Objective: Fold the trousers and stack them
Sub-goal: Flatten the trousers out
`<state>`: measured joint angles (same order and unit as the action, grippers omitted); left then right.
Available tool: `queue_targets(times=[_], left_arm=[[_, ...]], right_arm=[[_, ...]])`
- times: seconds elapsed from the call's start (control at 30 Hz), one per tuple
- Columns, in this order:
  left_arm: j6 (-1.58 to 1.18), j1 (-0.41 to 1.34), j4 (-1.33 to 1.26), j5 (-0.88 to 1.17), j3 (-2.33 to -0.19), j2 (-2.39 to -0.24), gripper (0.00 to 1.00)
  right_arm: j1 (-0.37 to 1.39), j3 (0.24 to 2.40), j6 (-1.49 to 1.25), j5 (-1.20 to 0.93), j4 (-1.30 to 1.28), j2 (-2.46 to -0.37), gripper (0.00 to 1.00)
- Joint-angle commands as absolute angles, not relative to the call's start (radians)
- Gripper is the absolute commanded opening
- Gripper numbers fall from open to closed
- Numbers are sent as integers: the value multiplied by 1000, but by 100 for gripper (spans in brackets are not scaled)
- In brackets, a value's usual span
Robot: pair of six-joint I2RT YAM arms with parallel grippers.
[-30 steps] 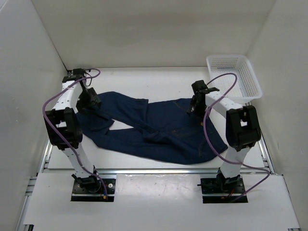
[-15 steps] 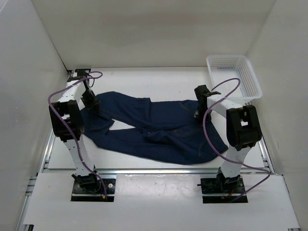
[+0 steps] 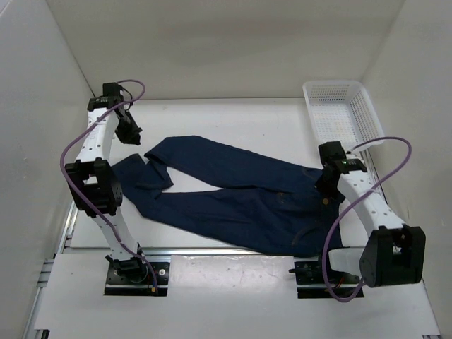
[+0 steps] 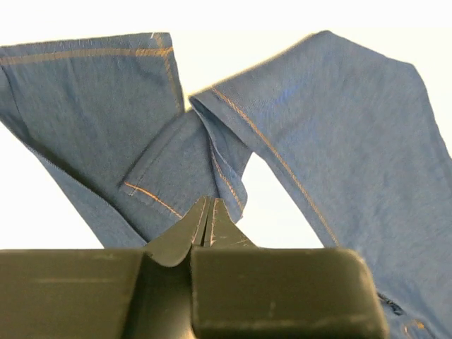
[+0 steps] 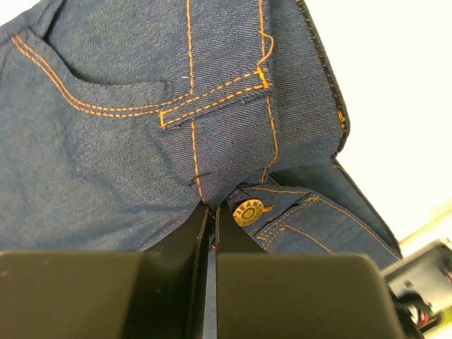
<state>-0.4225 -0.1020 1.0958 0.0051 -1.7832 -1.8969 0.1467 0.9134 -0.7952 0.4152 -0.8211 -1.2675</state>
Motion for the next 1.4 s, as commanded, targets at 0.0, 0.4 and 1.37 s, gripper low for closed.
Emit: queue_targets(times=[0.0, 0.4, 1.37], left_arm=[[-408, -80, 1126, -14, -1882, -1838, 11], [-356, 37, 1184, -55, -1870, -2008, 69], [-379, 37, 1256, -293, -2174, -2102, 10]], right_arm=[[117, 882, -842, 511, -908, -1218, 3], [101, 1057, -790, 463, -930, -1223, 74], [149, 1062, -621, 267, -835, -1256, 71]])
